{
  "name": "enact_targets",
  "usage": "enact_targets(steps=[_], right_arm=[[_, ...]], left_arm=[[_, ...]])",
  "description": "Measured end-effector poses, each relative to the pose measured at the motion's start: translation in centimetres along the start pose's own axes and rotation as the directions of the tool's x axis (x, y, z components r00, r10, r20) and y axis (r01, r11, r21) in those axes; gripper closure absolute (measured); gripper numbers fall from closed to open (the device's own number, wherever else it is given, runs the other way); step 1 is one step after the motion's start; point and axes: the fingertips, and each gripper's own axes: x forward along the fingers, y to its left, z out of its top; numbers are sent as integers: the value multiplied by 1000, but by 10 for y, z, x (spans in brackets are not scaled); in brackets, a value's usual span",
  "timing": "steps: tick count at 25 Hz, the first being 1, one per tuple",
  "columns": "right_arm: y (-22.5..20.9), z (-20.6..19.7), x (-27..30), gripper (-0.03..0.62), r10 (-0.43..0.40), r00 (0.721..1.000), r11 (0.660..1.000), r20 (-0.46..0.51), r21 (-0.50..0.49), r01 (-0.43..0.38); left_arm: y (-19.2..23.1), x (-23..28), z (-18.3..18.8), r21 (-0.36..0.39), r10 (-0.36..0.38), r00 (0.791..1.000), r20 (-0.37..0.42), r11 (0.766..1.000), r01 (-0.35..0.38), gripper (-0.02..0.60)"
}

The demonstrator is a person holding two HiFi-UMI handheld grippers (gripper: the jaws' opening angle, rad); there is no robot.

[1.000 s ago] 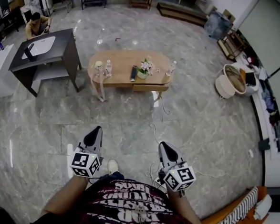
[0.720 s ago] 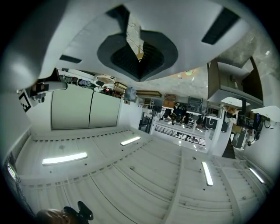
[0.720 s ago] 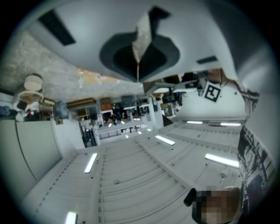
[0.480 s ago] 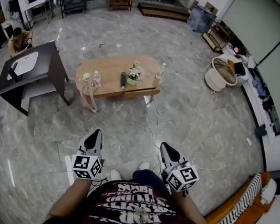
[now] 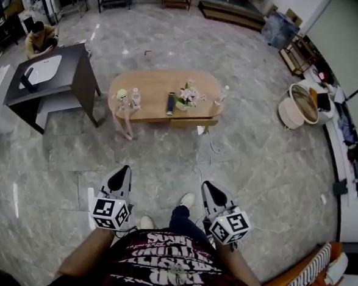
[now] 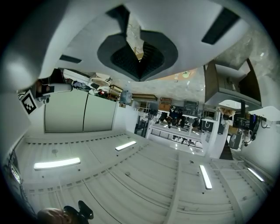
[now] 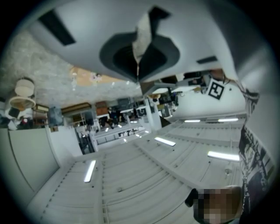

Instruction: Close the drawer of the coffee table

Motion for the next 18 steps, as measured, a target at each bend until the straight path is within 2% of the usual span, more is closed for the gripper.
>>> enact_targets(steps=[4, 10, 14, 18], right_arm=[[-33, 11, 17, 559, 29, 1000, 1000, -1, 8, -29], [-107, 37, 32, 559, 30, 999, 999, 31, 30, -30], [-159, 57, 33, 559, 18, 998, 999, 54, 46, -21], [-194, 67, 33, 559, 46, 997, 998, 64, 34, -48]], left_arm=[[-9, 25, 4, 6, 31, 999, -14, 1000, -31, 560], [-32, 89, 19, 9, 51, 998, -21, 999, -50, 561], [-62, 134, 40, 60, 44, 999, 1, 997, -44, 560], [-86, 168, 50, 79, 51, 999, 17, 995, -53, 561]])
